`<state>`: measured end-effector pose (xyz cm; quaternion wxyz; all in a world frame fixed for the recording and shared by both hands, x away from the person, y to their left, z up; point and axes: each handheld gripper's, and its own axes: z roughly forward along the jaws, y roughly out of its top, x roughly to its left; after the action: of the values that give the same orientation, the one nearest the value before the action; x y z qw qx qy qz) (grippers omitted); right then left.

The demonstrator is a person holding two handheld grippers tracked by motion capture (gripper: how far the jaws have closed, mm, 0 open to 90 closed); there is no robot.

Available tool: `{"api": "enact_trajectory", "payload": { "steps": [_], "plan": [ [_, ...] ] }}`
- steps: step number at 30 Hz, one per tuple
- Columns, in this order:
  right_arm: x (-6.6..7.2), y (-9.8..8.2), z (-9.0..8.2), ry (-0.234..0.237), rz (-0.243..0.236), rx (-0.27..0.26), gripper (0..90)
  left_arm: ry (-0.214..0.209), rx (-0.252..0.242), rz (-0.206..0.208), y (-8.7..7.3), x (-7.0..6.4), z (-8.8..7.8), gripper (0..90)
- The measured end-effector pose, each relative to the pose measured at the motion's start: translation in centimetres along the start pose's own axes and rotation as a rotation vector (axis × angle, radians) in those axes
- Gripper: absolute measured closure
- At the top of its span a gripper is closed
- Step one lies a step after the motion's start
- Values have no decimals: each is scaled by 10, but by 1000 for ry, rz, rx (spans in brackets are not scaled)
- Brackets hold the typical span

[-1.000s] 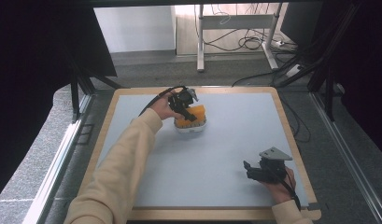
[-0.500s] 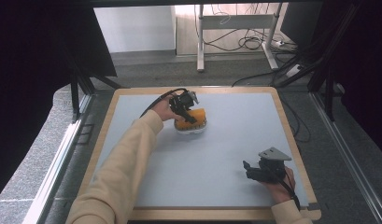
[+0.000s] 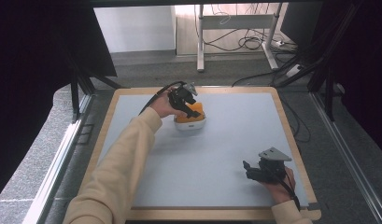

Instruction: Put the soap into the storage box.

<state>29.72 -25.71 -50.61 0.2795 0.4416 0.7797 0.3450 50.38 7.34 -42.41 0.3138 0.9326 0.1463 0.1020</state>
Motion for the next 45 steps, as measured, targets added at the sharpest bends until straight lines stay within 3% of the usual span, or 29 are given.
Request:
{"api": "enact_trajectory", "payload": {
  "steps": [4,9,11,14,16,27,32,35,45],
  "plan": [
    [-1,0,1,-1,6,-1,153,-4,2,-8,0,-4,-6,310],
    [0,0,1,-2,4,-1,153,9,-27,-62,-6,-16,-18,306],
    [1,0,0,1,1,-2,153,36,-48,-109,-13,-25,-28,310],
    [2,0,1,2,-1,-1,153,52,-55,-119,-19,-33,-35,308],
    [3,0,0,3,-2,-4,153,65,-70,-136,-30,-46,-43,306],
    [3,0,-1,2,0,-2,153,116,-99,-237,-73,-73,-69,322],
    [4,0,-2,1,-2,-7,153,151,-93,-284,-90,-92,-83,321],
    [5,1,-3,3,-2,-6,153,160,-115,-314,-100,-105,-90,324],
    [5,1,-3,0,0,-7,153,191,-114,-346,-139,-138,-101,311]
  ]
}}
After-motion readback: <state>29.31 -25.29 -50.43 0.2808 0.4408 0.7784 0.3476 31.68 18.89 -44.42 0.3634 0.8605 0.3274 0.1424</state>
